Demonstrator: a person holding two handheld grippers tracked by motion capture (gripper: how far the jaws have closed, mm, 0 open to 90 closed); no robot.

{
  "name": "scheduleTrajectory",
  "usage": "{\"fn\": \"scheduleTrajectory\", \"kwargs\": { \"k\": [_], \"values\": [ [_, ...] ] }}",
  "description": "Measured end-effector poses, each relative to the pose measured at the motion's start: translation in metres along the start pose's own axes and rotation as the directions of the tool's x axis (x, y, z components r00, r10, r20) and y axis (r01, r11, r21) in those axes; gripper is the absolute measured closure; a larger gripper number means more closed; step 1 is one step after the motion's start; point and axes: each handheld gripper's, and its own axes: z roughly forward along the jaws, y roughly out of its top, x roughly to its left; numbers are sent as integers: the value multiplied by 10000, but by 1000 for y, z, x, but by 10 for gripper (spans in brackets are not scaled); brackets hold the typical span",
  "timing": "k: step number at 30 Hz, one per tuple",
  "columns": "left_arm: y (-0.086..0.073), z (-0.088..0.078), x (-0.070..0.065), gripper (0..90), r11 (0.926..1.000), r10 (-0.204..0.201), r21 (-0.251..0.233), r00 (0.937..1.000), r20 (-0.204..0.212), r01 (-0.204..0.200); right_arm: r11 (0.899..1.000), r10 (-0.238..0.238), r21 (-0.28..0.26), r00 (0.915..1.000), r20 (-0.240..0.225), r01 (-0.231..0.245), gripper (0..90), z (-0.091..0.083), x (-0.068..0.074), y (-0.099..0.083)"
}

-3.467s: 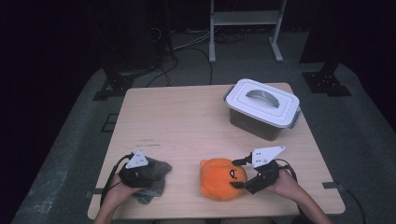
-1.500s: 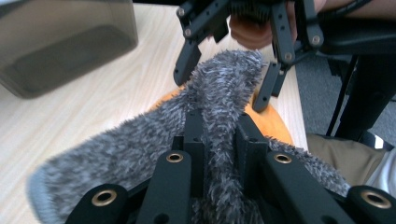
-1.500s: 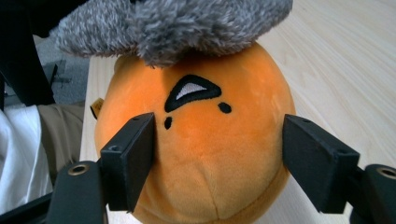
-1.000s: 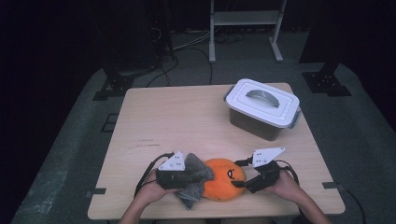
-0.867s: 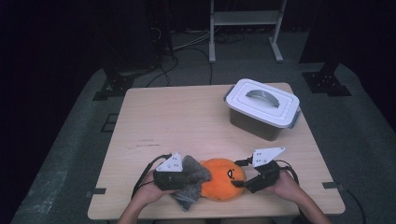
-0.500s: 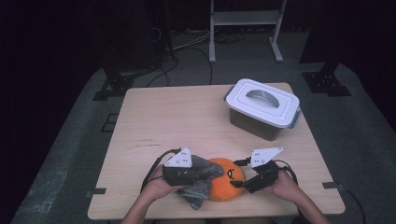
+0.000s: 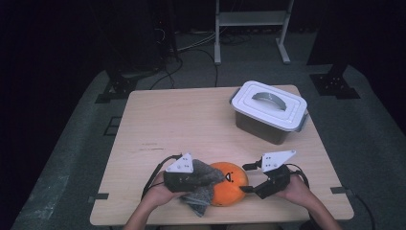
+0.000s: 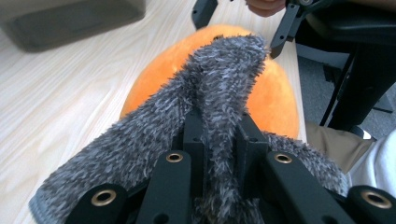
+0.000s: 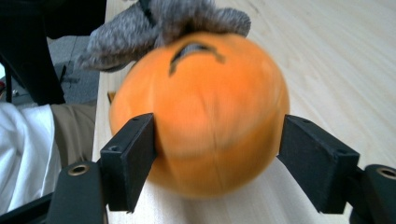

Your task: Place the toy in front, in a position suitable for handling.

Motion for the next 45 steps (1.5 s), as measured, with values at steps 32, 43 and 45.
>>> {"fn": "scheduleTrajectory", "kwargs": {
  "k": [32,43,45],
  "values": [
    [-10,-12,-14,775,9966,625,551,9976,-287,-608,9968,789,-149,9966,223,-786,478,13,-5,3],
    [10,-1,-28,775,9885,1360,664,9907,75,-1362,9903,1372,-259,9898,380,-1362,493,18,-6,12],
    [14,2,-31,775,9879,1434,569,9895,199,-1443,9895,1428,-291,9892,338,-1418,494,18,-6,12]
  ]
}}
